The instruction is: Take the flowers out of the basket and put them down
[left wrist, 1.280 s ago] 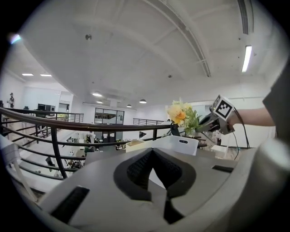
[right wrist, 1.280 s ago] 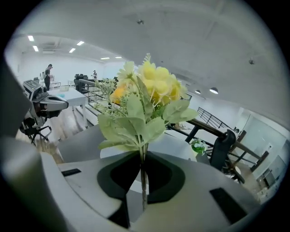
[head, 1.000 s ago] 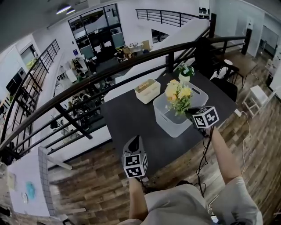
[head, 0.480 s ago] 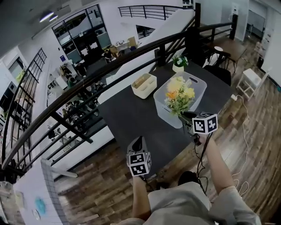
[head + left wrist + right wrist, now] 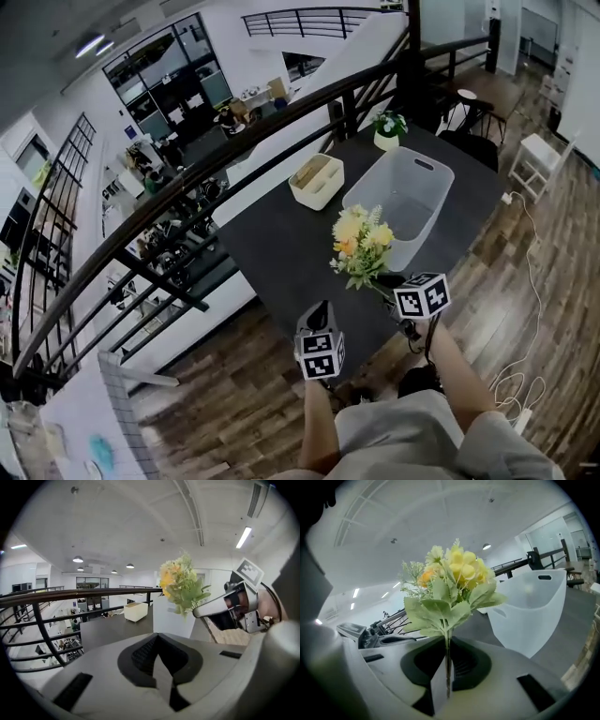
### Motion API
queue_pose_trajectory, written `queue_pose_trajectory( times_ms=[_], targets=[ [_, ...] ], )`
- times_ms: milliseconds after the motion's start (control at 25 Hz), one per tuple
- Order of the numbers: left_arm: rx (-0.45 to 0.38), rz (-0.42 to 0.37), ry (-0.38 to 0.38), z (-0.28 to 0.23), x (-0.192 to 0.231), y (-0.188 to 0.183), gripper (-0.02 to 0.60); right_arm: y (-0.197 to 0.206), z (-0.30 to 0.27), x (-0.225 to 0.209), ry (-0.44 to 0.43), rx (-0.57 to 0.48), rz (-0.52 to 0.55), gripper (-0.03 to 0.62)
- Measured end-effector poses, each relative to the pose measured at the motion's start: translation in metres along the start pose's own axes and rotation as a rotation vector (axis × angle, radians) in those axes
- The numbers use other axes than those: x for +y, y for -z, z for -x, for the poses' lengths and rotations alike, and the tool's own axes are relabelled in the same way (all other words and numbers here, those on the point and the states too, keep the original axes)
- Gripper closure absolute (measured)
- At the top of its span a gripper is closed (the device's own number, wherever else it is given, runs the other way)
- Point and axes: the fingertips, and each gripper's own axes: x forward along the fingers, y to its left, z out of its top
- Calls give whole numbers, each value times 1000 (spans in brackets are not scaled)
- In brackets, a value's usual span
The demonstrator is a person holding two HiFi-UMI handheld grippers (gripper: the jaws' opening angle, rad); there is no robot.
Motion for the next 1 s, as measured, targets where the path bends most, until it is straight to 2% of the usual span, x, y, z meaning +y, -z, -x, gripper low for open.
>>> queue_pose_trajectory(
  times_ms=[80, 280, 480, 640, 840, 1000],
  targets=[
    [17, -4, -14, -5, 8, 9, 558, 20, -21, -4, 8, 44, -31, 533],
    [17, 6, -51, -2, 23, 13, 558, 85, -65, -17, 21, 199, -203, 532],
    [32, 8, -62, 2, 22, 25, 558, 133, -88, -36, 80, 318, -239, 532],
    [38, 14, -80, 9, 24, 29, 558, 151, -108, -49, 120, 340, -255, 531],
    [47, -94, -62, 28, 9, 26, 558, 164, -119, -50, 163, 318, -209, 531],
    [61, -89, -71, 36, 13, 35, 558, 179, -131, -49, 171, 335, -233, 531]
  ],
)
